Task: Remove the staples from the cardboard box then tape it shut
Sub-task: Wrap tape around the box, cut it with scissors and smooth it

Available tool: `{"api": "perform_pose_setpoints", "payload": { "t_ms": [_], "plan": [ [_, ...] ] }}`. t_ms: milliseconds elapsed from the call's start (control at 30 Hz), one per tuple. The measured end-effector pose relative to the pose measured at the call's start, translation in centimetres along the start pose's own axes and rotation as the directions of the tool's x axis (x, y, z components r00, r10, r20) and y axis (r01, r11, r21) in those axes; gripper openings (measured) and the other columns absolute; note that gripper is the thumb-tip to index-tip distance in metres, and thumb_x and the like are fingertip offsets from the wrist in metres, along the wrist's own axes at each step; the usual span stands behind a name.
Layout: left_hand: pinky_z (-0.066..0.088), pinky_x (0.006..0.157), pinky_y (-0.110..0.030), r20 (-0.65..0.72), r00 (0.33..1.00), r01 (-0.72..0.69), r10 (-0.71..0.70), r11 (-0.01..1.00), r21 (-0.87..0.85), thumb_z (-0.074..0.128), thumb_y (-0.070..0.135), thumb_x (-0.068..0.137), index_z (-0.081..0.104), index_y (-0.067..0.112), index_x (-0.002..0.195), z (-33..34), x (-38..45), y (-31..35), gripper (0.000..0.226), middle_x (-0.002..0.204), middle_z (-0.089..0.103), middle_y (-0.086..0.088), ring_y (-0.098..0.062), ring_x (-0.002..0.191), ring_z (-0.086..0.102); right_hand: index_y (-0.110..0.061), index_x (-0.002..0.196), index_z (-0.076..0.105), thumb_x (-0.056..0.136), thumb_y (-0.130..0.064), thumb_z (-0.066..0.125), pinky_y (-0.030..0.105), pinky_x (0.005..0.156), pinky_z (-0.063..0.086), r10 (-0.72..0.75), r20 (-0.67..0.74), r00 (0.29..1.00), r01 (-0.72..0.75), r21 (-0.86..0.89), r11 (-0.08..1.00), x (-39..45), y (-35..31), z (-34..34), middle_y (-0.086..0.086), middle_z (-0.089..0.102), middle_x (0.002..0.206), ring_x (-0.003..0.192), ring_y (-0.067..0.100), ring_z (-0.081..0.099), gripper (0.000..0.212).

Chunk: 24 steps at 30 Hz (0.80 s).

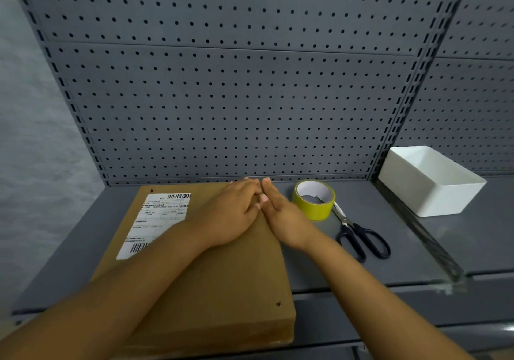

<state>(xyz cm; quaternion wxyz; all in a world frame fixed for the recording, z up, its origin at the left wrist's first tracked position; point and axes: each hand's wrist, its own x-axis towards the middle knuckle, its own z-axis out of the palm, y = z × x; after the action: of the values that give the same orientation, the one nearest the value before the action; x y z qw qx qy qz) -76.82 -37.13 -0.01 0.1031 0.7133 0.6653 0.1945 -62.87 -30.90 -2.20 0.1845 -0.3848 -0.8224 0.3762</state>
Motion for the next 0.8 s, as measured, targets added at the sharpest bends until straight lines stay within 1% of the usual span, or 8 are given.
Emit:
{"api": "perform_pose_setpoints", "payload": {
  "t_ms": [67, 167, 233, 300, 400, 500, 633, 800],
  "plan": [
    [0.012, 0.115, -0.023, 0.09, 0.996, -0.004, 0.005, 1.0, -0.014, 0.042, 0.035, 0.1, 0.037, 0.025, 0.143, -1.1, 0.1, -0.3, 0.045, 0.155, 0.027, 0.008, -0.005, 0.142, 0.019, -0.014, 0.153, 0.013, 0.105, -0.029, 0.028, 0.012, 0.11, 0.007, 0.014, -0.003, 1.0, -0.014, -0.043, 0.999, 0.0, -0.1, -0.2, 0.001, 0.012, 0.161, 0.147, 0.009, 0.011, 0.053],
    [0.01, 0.119, -0.033, 0.203, 0.977, 0.052, -0.056, 0.998, 0.022, 0.045, 0.05, 0.095, 0.024, 0.032, 0.149, -2.7, -0.5, -1.6, 0.06, 0.159, 0.014, 0.011, -0.009, 0.146, 0.008, -0.021, 0.154, 0.007, 0.103, -0.035, 0.033, 0.026, 0.11, 0.027, 0.081, -0.045, 0.996, -0.08, 0.032, 0.996, -0.3, -0.7, -0.3, 0.004, 0.03, 0.155, 0.141, 0.02, 0.032, 0.059],
    [0.009, 0.12, -0.039, 0.216, 0.971, 0.093, -0.103, 0.994, 0.053, 0.045, 0.06, 0.089, 0.022, 0.037, 0.149, -3.4, -1.3, -2.7, 0.068, 0.159, 0.01, 0.012, -0.011, 0.147, 0.004, -0.017, 0.152, 0.018, 0.1, -0.038, 0.041, 0.031, 0.107, 0.035, 0.114, -0.133, 0.985, -0.105, 0.069, 0.992, -0.9, -1.1, -0.1, 0.007, 0.039, 0.149, 0.134, 0.022, 0.042, 0.06],
    [0.008, 0.12, -0.044, 0.208, 0.969, 0.123, -0.133, 0.991, 0.061, 0.045, 0.065, 0.085, 0.025, 0.044, 0.146, -4.0, -1.6, -3.8, 0.068, 0.159, 0.01, 0.012, -0.013, 0.147, 0.004, -0.014, 0.135, 0.04, 0.096, -0.04, 0.05, 0.038, 0.098, 0.046, 0.153, -0.18, 0.972, -0.138, 0.091, 0.986, -1.7, -1.4, -0.4, 0.008, 0.052, 0.134, 0.115, 0.022, 0.055, 0.048],
    [0.02, 0.117, -0.044, 0.201, 0.96, 0.192, -0.195, 0.981, 0.032, 0.046, 0.074, 0.078, 0.03, 0.051, 0.141, -4.8, -1.9, -5.4, 0.069, 0.156, 0.023, 0.01, -0.016, 0.143, 0.023, -0.014, 0.114, 0.045, 0.087, -0.045, 0.062, 0.04, 0.074, 0.055, 0.266, -0.051, 0.963, -0.248, 0.227, 0.942, -3.9, -2.6, -1.1, 0.001, 0.057, 0.107, 0.086, 0.018, 0.061, 0.045],
    [0.033, 0.108, -0.043, 0.175, 0.96, 0.22, -0.22, 0.975, 0.017, 0.038, 0.092, 0.06, 0.031, 0.056, 0.137, -4.9, -2.3, -6.0, 0.085, 0.145, 0.037, 0.013, -0.015, 0.133, 0.034, -0.021, 0.121, 0.042, 0.085, -0.046, 0.065, 0.036, 0.071, 0.057, 0.287, 0.052, 0.956, -0.292, 0.161, 0.943, -5.8, -3.2, -1.3, -0.008, 0.053, 0.111, 0.09, 0.013, 0.062, 0.049],
    [0.03, 0.109, -0.049, 0.081, 0.951, 0.291, -0.3, 0.951, 0.102, 0.034, 0.088, 0.069, 0.031, 0.052, 0.14, -4.6, -2.5, -6.4, 0.079, 0.145, 0.039, 0.004, -0.024, 0.136, 0.032, -0.025, 0.128, 0.043, 0.089, -0.049, 0.058, 0.023, 0.06, 0.051, 0.328, 0.015, 0.945, -0.326, 0.145, 0.934, -7.1, -3.3, -2.0, -0.004, 0.05, 0.12, 0.085, 0.005, 0.058, 0.048],
    [0.033, 0.105, -0.051, -0.022, 0.897, 0.437, -0.441, 0.881, 0.182, 0.031, 0.089, 0.071, 0.035, 0.035, 0.141, -5.5, -3.1, -7.7, 0.088, 0.139, 0.047, -0.005, -0.03, 0.128, 0.043, -0.025, 0.118, 0.054, 0.081, -0.061, 0.06, 0.037, 0.083, 0.057, 0.426, -0.061, 0.903, -0.395, 0.277, 0.876, -9.1, -2.5, -2.5, -0.003, 0.057, 0.118, 0.1, 0.014, 0.059, 0.053]
  ]
}}
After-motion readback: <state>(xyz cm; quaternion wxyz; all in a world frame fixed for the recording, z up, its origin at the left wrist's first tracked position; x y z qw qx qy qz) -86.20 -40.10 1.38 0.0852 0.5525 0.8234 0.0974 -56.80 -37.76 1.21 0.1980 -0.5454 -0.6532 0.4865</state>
